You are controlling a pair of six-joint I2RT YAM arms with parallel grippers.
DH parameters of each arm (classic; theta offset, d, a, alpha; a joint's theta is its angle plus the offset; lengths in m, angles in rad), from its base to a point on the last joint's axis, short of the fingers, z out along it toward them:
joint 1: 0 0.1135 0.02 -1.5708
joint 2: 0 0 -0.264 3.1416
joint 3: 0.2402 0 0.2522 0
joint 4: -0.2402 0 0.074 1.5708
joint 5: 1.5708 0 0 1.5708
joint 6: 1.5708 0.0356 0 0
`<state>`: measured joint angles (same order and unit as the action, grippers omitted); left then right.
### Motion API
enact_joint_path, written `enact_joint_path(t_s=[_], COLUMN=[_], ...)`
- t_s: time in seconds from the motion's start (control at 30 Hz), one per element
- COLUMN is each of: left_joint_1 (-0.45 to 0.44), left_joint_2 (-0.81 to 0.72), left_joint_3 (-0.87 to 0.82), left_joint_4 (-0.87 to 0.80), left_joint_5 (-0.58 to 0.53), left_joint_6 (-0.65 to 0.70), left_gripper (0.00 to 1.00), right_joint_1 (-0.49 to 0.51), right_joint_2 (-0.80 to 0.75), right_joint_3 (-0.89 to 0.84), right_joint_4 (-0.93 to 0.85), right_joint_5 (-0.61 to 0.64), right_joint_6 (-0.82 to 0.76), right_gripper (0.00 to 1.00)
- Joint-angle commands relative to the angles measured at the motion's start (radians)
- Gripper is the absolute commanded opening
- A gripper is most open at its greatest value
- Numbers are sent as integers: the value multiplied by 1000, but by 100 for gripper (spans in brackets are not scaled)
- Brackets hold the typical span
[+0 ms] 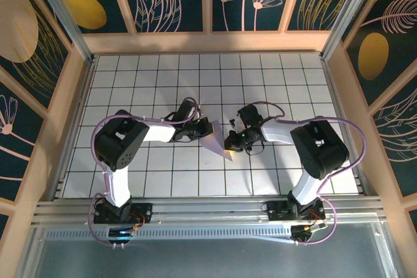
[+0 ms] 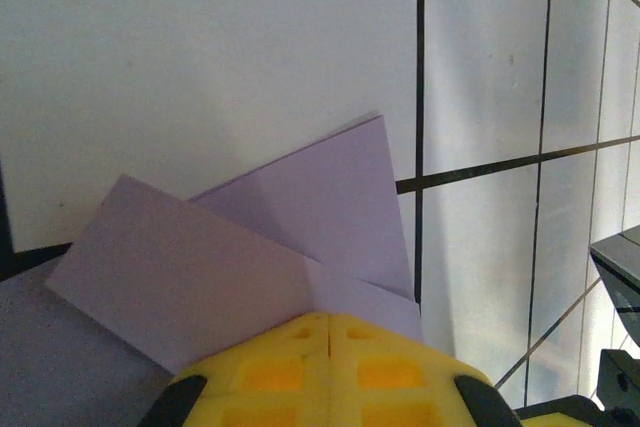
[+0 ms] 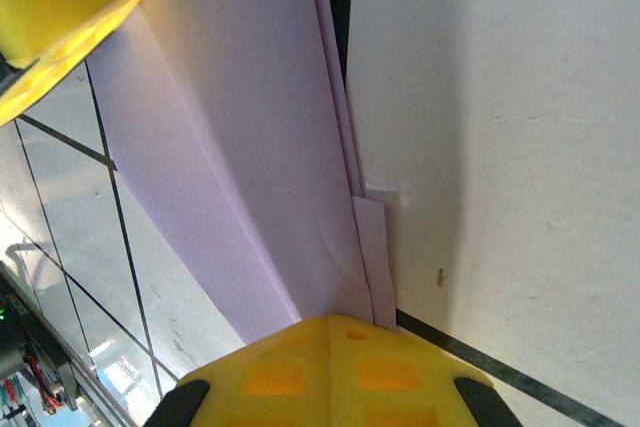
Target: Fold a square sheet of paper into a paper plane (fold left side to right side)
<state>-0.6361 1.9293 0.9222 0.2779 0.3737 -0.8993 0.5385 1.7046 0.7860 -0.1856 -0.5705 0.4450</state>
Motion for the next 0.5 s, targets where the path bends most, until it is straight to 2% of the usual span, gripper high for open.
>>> enact_joint_path(t_s=[0.0, 0.27, 0.47], left_joint_1=[1, 2, 2], left_joint_2=[29, 43, 45], left_joint_3=[15, 28, 30], left_joint_4=[-96, -126, -132], left_joint_5=[-44, -58, -59], left_joint_6=[-16, -16, -13], left_gripper=[0, 0, 0], right_joint_1=[3, 3, 61], right_joint_2=[17, -102, -44], right_joint_3=[7, 74, 100], right_joint_4=[-40, -14, 47], right_joint_5=[68, 14, 20], right_joint_6=[9, 20, 67], right_gripper=[0, 0, 0])
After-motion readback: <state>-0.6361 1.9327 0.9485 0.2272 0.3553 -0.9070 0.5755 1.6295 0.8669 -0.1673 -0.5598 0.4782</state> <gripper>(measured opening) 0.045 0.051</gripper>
